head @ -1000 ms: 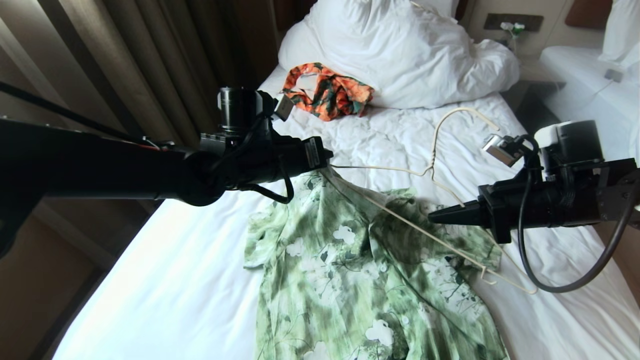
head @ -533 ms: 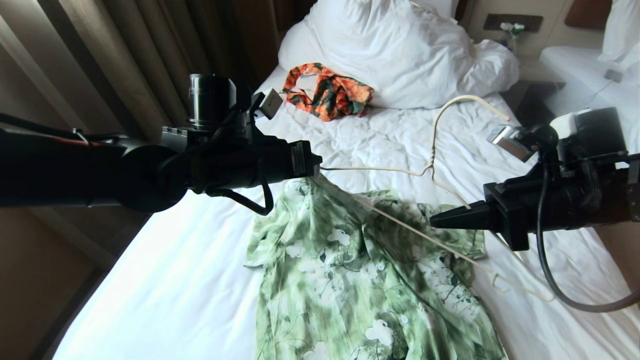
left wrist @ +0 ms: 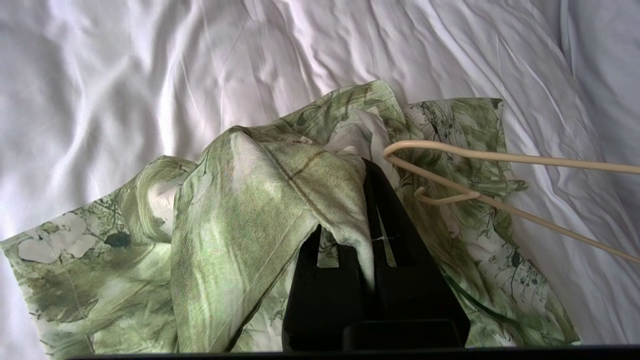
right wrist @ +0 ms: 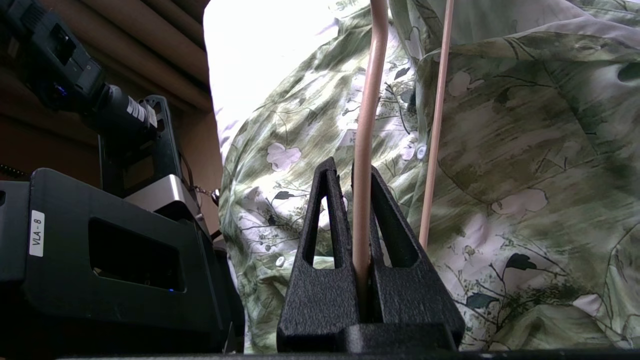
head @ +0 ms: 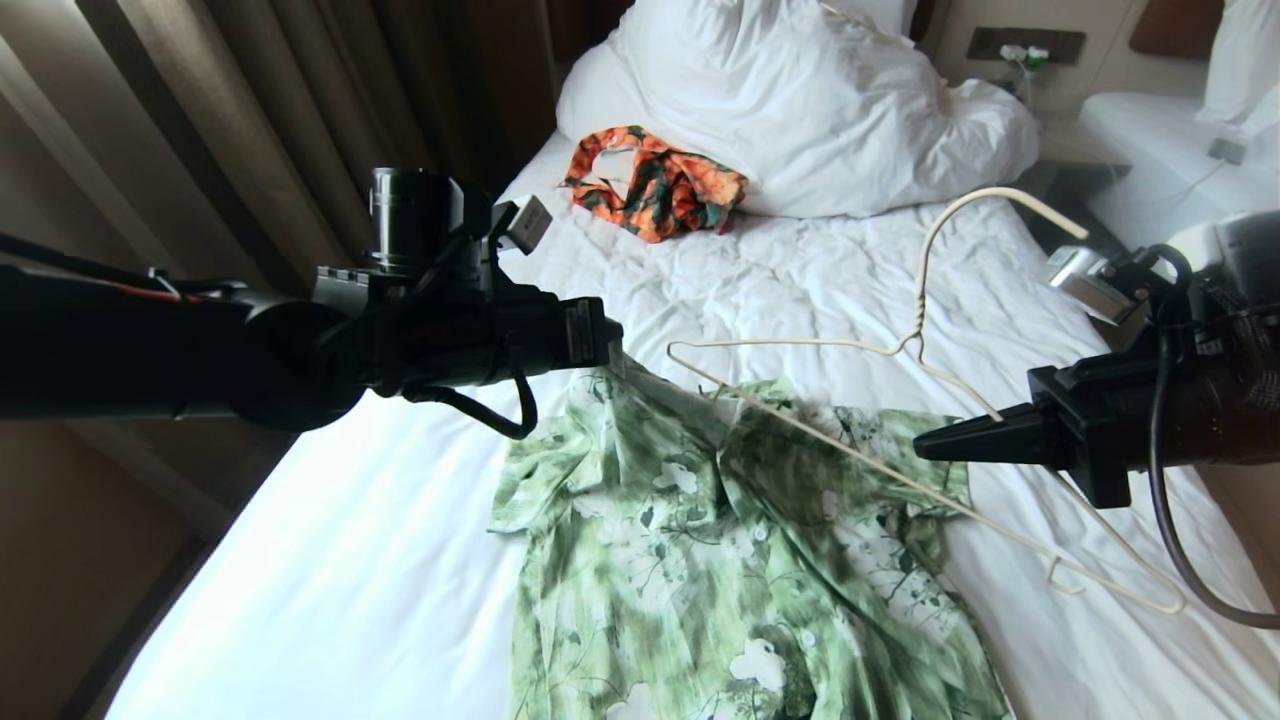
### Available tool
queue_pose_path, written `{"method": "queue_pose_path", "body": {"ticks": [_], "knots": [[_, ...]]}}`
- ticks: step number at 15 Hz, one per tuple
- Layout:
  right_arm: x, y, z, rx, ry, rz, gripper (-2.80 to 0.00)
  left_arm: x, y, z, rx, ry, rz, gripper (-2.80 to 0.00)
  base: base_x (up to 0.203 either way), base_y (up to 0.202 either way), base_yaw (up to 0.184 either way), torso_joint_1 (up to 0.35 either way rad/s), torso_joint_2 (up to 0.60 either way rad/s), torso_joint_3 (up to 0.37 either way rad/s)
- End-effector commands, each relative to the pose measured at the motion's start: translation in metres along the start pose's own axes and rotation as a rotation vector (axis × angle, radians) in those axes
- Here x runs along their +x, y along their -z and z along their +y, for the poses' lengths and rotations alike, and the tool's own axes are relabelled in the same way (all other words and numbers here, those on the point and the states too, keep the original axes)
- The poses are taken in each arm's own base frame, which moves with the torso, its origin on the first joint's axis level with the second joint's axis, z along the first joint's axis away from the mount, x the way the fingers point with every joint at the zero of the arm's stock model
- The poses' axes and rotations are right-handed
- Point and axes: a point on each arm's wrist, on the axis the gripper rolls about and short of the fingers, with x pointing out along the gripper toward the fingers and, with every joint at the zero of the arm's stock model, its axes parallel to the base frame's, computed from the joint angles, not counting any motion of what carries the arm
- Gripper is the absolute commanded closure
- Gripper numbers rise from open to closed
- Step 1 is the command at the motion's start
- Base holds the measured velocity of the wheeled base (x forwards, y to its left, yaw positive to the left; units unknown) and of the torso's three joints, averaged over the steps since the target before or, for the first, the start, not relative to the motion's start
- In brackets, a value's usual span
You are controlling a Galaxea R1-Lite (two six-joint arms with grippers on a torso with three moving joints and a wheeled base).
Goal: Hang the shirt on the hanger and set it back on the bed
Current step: Hook one side of the shirt onto the hanger
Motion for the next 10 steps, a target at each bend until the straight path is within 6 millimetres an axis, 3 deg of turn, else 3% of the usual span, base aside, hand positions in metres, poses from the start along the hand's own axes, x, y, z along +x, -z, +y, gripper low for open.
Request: {"method": "queue_pose_path", "body": {"ticks": [1, 8, 10], "knots": [[0.006, 0.003, -0.005, 0.007, -0.016, 0.010, 0.00, 0.008, 0.003, 0.000, 0.011, 0.004, 0.011, 0.00, 0.000, 0.000, 0.000, 0.000, 0.00, 0.000], [0.036, 0.009, -0.026, -0.011, -0.058, 0.017, 0.00, 0.008, 0.003, -0.012, 0.021, 0.033, 0.010, 0.00, 0.000, 0.000, 0.000, 0.000, 0.00, 0.000], [0.046, 0.010, -0.019, -0.014, -0.094, 0.031, 0.00, 0.007, 0.001, -0.012, 0.022, 0.034, 0.004, 0.00, 0.000, 0.000, 0.000, 0.000, 0.00, 0.000]]}}
